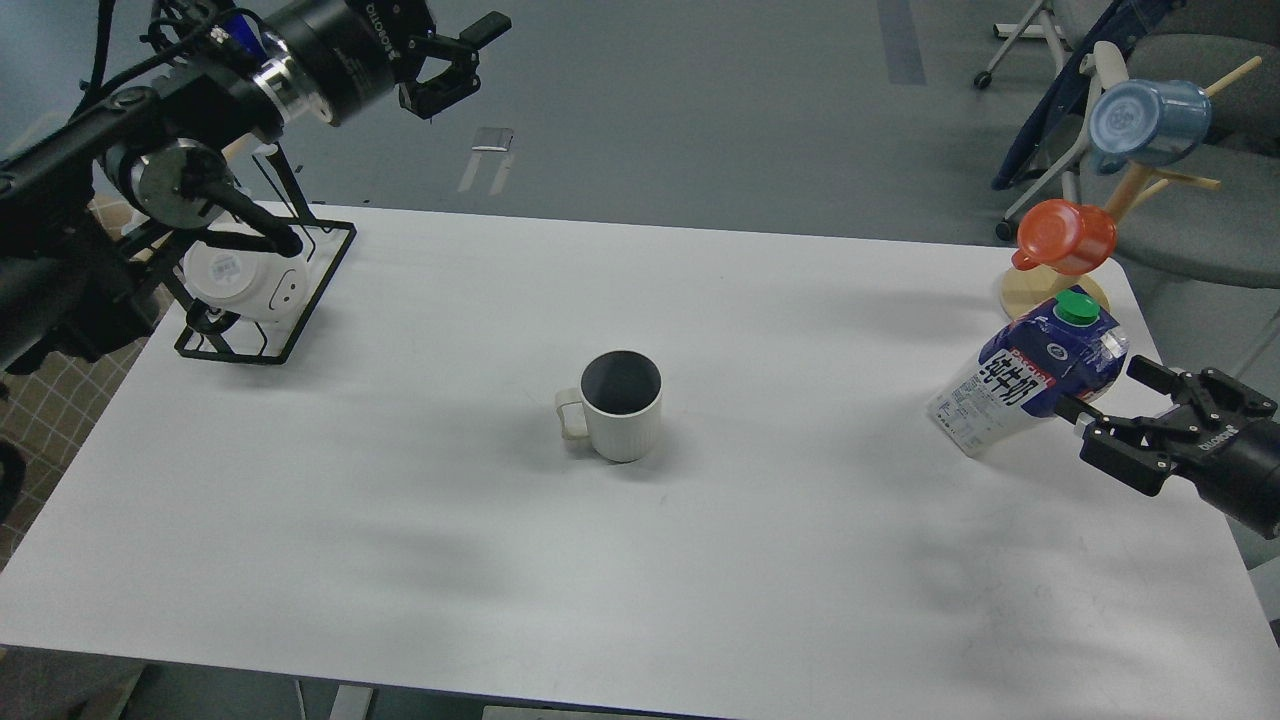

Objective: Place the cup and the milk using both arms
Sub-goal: 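Grasp the blue-and-white milk carton with the right hand, then carry the milk carton with the right hand beside the white mug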

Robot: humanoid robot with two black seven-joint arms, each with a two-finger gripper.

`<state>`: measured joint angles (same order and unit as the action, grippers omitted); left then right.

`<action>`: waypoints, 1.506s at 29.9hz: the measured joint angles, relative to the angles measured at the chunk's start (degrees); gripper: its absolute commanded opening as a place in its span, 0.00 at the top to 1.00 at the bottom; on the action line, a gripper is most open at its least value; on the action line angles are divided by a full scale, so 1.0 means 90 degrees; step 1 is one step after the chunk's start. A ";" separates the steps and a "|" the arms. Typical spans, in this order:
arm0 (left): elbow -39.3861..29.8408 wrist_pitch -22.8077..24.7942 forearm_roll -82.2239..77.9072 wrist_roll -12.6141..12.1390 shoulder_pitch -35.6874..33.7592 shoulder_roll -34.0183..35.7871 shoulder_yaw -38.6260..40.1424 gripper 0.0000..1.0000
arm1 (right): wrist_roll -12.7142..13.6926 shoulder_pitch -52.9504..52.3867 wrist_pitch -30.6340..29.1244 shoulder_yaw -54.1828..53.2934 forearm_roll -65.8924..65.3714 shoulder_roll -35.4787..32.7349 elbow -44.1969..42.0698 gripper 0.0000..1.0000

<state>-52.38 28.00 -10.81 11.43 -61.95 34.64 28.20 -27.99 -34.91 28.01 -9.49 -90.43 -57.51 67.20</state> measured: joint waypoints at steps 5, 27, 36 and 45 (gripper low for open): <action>-0.0060 0.0000 0.0000 0.0000 0.0018 0.0067 0.0002 0.02 | 0.0000 -0.0064 0.0000 -0.0027 -0.0001 0.0251 -0.0128 0.02; -0.0098 0.0000 -0.0008 -0.0010 0.0025 0.0096 0.0002 0.02 | -0.0001 -0.0146 -0.0003 -0.0408 0.0084 0.0465 0.0057 1.00; -0.0099 0.0001 -0.0010 -0.0020 0.0070 0.0083 -0.0001 0.02 | -0.0001 -0.0877 -0.0003 -0.0422 0.0425 0.0941 0.0312 1.00; -0.0108 -0.0001 -0.0010 -0.0029 0.0151 0.0075 -0.0010 0.02 | -0.0001 -0.2150 -0.0003 0.1360 0.0677 0.2239 -0.0333 1.00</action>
<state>-53.35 27.99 -10.90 11.16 -60.59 35.32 28.12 -28.00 -54.26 27.99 2.75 -84.34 -37.36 64.20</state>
